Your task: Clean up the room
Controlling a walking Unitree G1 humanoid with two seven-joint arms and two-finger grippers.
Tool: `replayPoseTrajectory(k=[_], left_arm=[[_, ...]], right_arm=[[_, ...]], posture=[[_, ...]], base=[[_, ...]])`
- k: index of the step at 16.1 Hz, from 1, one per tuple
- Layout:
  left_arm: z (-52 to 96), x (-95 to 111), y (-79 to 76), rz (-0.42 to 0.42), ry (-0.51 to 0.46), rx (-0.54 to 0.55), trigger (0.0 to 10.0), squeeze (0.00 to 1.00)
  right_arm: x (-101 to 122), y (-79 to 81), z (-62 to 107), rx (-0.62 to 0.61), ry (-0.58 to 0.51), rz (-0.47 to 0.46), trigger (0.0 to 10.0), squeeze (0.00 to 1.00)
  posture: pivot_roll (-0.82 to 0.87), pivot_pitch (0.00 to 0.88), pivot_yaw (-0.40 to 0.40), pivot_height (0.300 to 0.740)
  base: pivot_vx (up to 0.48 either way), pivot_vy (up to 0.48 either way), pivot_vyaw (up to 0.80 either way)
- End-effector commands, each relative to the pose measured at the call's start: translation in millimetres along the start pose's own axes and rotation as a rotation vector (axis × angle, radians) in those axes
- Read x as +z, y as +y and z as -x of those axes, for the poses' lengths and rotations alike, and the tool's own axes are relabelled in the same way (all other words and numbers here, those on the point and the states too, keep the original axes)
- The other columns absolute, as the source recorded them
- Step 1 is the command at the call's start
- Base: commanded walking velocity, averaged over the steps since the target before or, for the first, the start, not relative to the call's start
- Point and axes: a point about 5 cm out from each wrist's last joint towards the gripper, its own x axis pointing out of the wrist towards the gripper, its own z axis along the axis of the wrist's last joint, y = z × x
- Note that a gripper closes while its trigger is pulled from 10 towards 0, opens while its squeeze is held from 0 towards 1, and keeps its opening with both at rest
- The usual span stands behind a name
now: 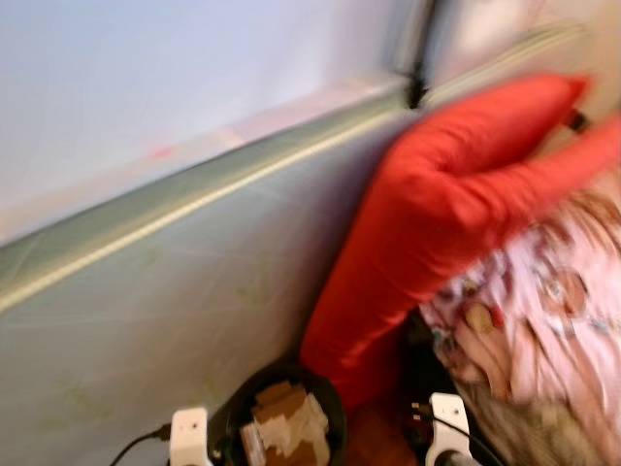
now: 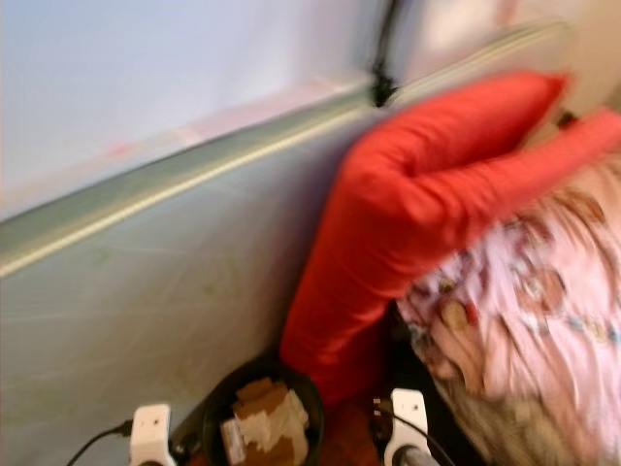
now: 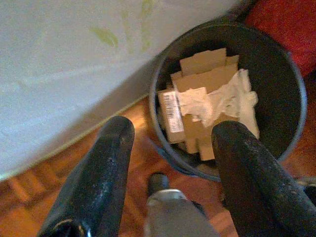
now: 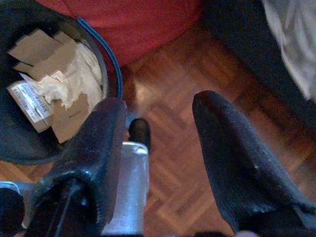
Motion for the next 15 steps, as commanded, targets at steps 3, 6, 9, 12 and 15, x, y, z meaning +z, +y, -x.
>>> replayPoseTrajectory(k=[3, 6, 9, 12, 15], left_arm=[[2.0, -6.7, -5.3, 0.008, 0.015, -0.008, 10.0, 0.00], [2.3, -7.7, -5.9, 0.006, 0.017, -0.011, 10.0, 0.00], [2.4, -8.0, -6.4, 0.000, 0.018, -0.013, 10.0, 0.00], [2.8, -8.8, -7.3, 0.000, 0.018, -0.015, 10.0, 0.00], [2.9, -8.7, -7.4, 0.005, 0.013, -0.017, 10.0, 0.00]], right_arm=[[-3.3, -6.4, 1.6, -0.012, 0.009, 0.006, 10.0, 0.00], [-2.6, -6.5, 1.7, -0.008, 0.000, 0.002, 10.0, 0.00], [-2.7, -6.7, 1.7, -0.009, 0.002, 0.006, 10.0, 0.00], [-2.8, -6.5, 1.7, -0.010, 0.004, 0.007, 10.0, 0.00], [-2.7, -6.2, 1.6, -0.010, 0.003, 0.006, 10.0, 0.00]], posture=[[0.05, 0.135, -0.039, 0.740], [0.05, 0.136, -0.040, 0.740], [0.05, 0.137, -0.040, 0.740], [0.05, 0.138, -0.038, 0.740], [0.06, 0.138, -0.038, 0.740]], base=[[0.000, 0.000, 0.00], [0.000, 0.000, 0.00], [0.000, 0.000, 0.00], [0.000, 0.000, 0.00], [0.000, 0.000, 0.00]])
